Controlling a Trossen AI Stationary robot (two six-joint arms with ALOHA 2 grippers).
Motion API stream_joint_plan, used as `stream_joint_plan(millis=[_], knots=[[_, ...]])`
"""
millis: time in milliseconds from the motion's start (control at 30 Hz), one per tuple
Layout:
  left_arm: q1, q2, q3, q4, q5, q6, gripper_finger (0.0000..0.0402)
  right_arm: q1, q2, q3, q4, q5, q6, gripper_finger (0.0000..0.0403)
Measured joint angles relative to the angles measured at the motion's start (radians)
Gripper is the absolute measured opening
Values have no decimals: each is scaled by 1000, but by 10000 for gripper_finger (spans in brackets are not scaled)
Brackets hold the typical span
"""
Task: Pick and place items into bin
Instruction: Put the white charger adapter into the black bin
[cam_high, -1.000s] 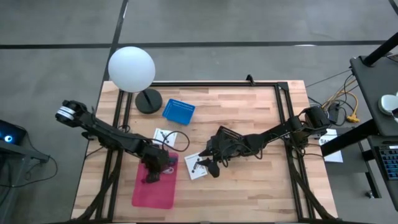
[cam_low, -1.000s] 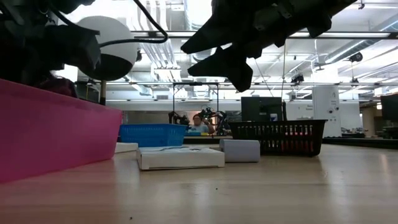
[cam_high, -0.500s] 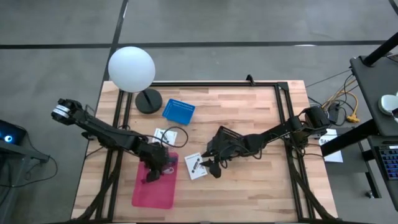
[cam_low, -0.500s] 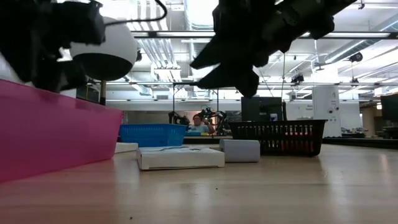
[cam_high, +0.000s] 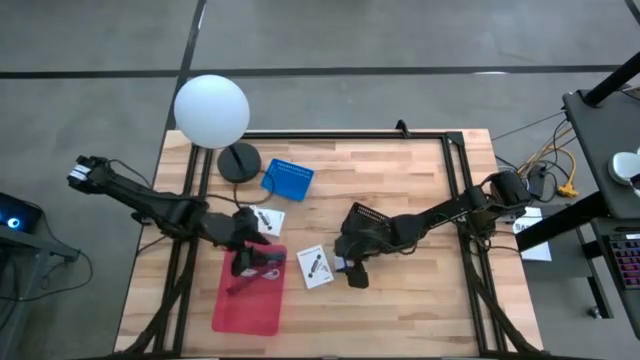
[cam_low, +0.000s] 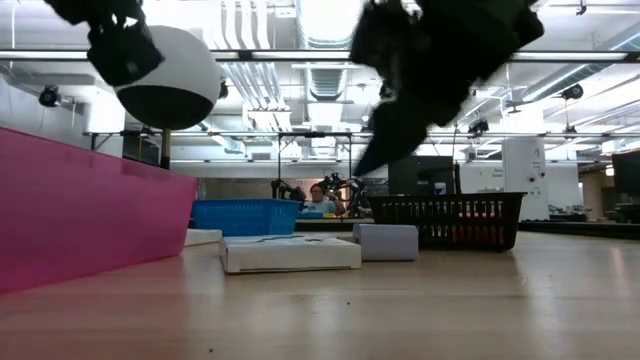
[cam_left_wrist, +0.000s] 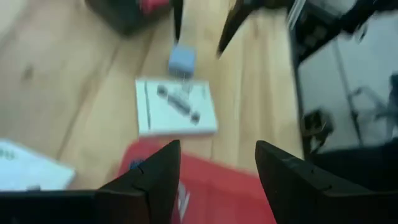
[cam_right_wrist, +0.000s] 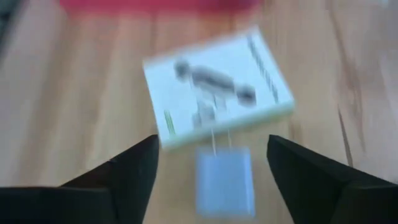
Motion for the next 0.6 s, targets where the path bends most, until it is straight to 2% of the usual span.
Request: stream_joint_plan(millis=[100,233,600], knots=[[0,-44,-8,21,-40,6,191,-5,2,10,-116,3,-9,303],[0,-72,-8,21,-76,9,191,-6,2,4,-134,4,-22,321],[0,-44,-12,22,-108,9,191,-5,28,-4,-121,6,-55,313]])
